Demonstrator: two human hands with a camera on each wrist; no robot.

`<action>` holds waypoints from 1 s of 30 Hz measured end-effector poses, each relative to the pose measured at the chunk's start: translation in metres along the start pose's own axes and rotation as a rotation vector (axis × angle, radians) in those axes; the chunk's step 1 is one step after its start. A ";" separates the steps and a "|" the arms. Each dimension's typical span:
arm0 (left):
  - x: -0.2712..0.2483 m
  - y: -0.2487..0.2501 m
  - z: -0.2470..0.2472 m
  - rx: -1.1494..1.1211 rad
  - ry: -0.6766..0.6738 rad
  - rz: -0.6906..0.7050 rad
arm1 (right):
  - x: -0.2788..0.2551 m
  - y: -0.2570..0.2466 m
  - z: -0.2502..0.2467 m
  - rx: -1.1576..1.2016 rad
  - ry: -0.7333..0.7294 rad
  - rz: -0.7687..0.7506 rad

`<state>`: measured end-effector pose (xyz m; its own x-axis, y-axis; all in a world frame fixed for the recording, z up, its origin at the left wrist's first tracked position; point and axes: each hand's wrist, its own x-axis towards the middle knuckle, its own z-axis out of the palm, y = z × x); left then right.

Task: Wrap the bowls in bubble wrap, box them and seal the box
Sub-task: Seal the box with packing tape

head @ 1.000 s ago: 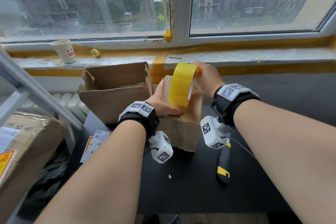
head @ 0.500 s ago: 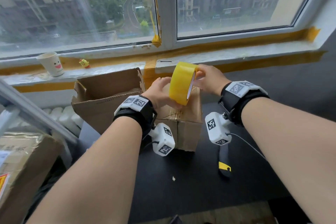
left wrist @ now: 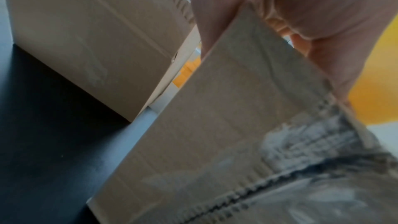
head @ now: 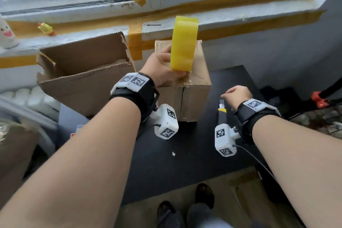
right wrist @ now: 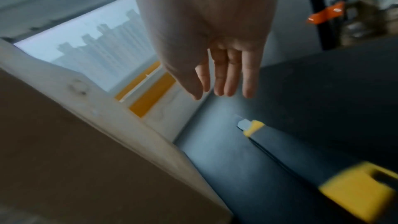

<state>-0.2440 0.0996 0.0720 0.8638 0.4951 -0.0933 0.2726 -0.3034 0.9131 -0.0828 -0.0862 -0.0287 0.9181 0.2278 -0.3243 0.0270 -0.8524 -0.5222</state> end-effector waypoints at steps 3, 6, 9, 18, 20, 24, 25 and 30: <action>0.000 -0.005 0.001 -0.011 0.017 0.004 | -0.008 0.022 0.020 -0.038 -0.063 0.103; 0.000 -0.004 -0.002 -0.045 0.001 -0.011 | -0.011 0.034 0.034 -0.077 -0.062 0.165; 0.002 -0.005 -0.001 -0.073 0.031 -0.024 | -0.013 0.042 0.044 -0.079 -0.122 0.256; 0.002 -0.006 -0.002 -0.092 0.004 -0.049 | -0.014 0.050 0.059 -0.065 -0.128 0.341; 0.001 -0.005 -0.002 -0.102 -0.010 -0.039 | -0.012 0.051 0.060 -0.066 -0.133 0.340; 0.000 -0.004 -0.004 -0.096 -0.045 -0.027 | -0.012 0.051 0.061 -0.077 -0.137 0.341; 0.000 -0.003 -0.004 -0.085 -0.057 -0.029 | -0.012 0.050 0.063 -0.076 -0.127 0.344; 0.003 0.011 -0.006 0.035 -0.016 -0.103 | -0.013 0.036 0.045 0.028 -0.134 0.332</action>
<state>-0.2406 0.1022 0.0844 0.8371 0.5120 -0.1929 0.3748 -0.2797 0.8839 -0.1116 -0.0987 -0.0790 0.8148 0.0021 -0.5797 -0.2766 -0.8774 -0.3920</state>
